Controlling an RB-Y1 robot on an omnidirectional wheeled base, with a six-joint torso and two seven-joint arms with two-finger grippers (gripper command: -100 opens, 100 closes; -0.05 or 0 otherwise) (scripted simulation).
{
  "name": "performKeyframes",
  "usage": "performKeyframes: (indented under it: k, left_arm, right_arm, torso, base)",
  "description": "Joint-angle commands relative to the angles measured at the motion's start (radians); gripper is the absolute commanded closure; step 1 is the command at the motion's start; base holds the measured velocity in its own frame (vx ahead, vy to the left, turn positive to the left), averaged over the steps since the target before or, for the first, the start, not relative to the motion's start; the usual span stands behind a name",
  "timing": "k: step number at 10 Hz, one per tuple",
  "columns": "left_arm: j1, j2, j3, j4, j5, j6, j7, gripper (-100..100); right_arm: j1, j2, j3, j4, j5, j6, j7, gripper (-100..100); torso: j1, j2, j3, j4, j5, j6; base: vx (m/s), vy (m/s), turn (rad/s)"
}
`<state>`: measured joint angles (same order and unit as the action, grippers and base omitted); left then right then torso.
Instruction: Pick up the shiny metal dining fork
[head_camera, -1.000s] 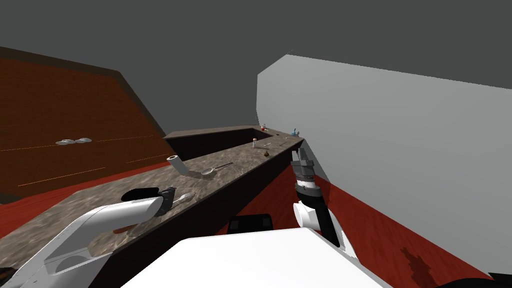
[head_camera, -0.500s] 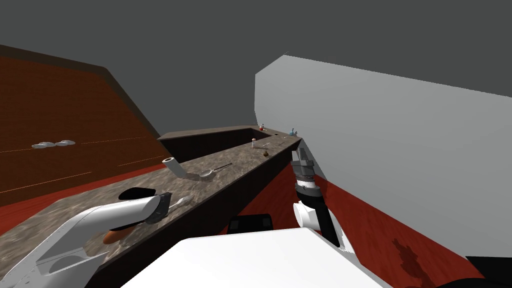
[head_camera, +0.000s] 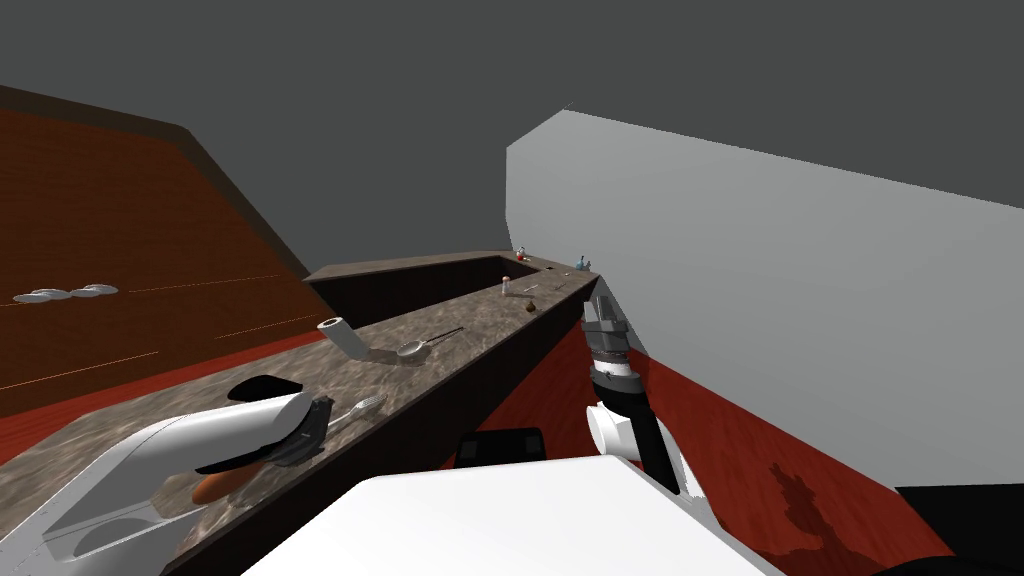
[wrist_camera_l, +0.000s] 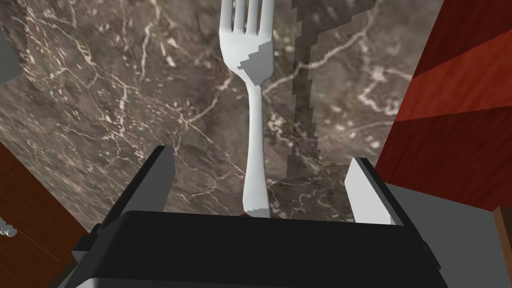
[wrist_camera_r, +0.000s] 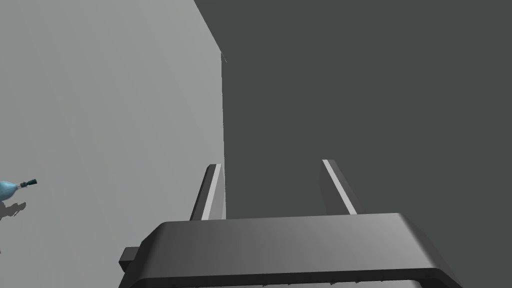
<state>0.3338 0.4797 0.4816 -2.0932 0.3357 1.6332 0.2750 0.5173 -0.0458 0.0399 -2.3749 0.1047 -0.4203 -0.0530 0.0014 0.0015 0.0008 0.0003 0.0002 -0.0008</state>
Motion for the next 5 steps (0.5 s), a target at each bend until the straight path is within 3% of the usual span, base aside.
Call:
performKeyframes:
  k: [1, 2, 3, 4, 5]
  left_arm:
    - [-0.002, 0.004, 0.01, 0.007, 0.01, 0.034, 0.005, -100]
    - [-0.001, 0.003, 0.008, 0.002, 0.008, 0.022, 0.003, -100]
    - [-0.001, 0.004, 0.009, 0.002, 0.009, 0.027, 0.003, 0]
    - [-0.005, 0.0, 0.002, 0.031, 0.001, 0.001, -0.002, -100]
    - [-0.008, -0.002, -0.002, 0.049, -0.005, -0.016, -0.006, -100]
  right_arm:
    - [0.0, 0.0, 0.0, 0.0, 0.0, 0.0, 0.0, 0]
    - [0.0, 0.0, 0.0, 0.0, 0.0, 0.0, 0.0, 0]
    - [0.0, 0.0, 0.0, 0.0, 0.0, 0.0, 0.0, 0]
    - [0.0, 0.0, 0.0, 0.0, 0.0, 0.0, 0.0, 0]
    - [0.0, 0.0, 0.0, 0.0, 0.0, 0.0, 0.0, 0]
  torso:
    - [0.0, 0.0, 0.0, 0.0, 0.0, 0.0]
    - [0.0, 0.0, 0.0, 0.0, 0.0, 0.0]
    - [-0.001, 0.0, 0.0, 0.0, 0.0, 0.0]
    - [-0.001, -0.001, 0.0, 0.0, 0.0, 0.0]
    - [-0.001, -0.001, 0.0, 0.0, 0.0, 0.0]
  base:
    - [-0.015, 0.019, -0.055]
    - [-0.007, 0.009, -0.014]
    - [0.0, 0.0, 0.0]
    - [0.0, 0.0, 0.0]
    - [0.0, 0.0, 0.0]
